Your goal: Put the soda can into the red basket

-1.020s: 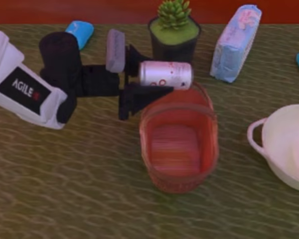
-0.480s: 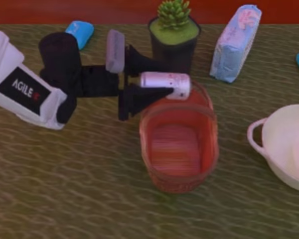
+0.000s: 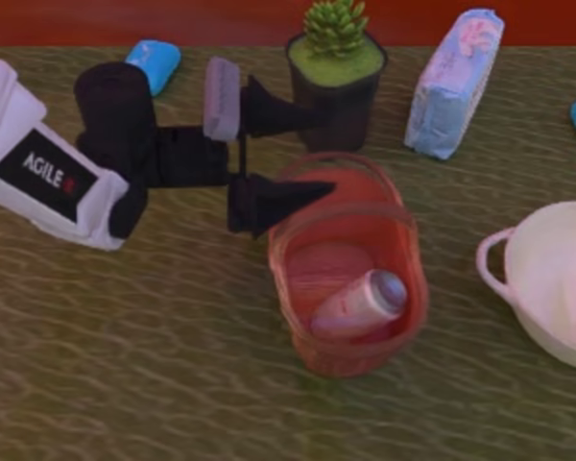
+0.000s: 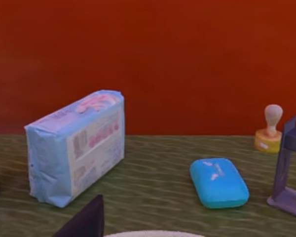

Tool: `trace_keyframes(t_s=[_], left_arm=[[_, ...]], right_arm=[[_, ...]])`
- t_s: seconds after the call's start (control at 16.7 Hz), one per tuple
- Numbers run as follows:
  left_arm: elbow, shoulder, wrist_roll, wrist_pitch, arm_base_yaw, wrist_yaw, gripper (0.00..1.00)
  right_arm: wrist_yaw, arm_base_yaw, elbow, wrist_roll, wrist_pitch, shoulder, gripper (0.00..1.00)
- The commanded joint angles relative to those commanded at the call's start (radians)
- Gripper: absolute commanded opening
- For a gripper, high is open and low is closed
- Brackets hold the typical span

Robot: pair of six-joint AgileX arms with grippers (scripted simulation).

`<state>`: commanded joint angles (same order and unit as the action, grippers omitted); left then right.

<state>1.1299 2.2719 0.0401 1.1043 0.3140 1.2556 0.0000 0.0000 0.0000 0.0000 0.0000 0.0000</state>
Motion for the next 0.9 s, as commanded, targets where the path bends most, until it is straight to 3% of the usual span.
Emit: trace_keyframes(t_s=[0.3, 0.48, 0.66, 0.9], left_arm=[[0.001, -0.001, 0.000, 0.000, 0.004, -0.001, 1.00], [-0.026, -0.057, -0.013, -0.033, -0.006, -0.038, 1.00], [-0.091, -0.203, -0.039, -0.111, -0.033, -0.129, 1.00], [-0.231, -0.518, -0.080, -0.270, -0.093, -0.312, 1.00]], right_arm=[[0.000, 0.000, 0.000, 0.000, 0.000, 0.000, 1.00], [-0.003, 0.027, 0.061, -0.035, -0.052, 0.062, 1.00], [-0.006, 0.085, 0.212, -0.113, -0.168, 0.214, 1.00], [-0.006, 0.193, 0.549, -0.269, -0.403, 0.558, 1.00]])
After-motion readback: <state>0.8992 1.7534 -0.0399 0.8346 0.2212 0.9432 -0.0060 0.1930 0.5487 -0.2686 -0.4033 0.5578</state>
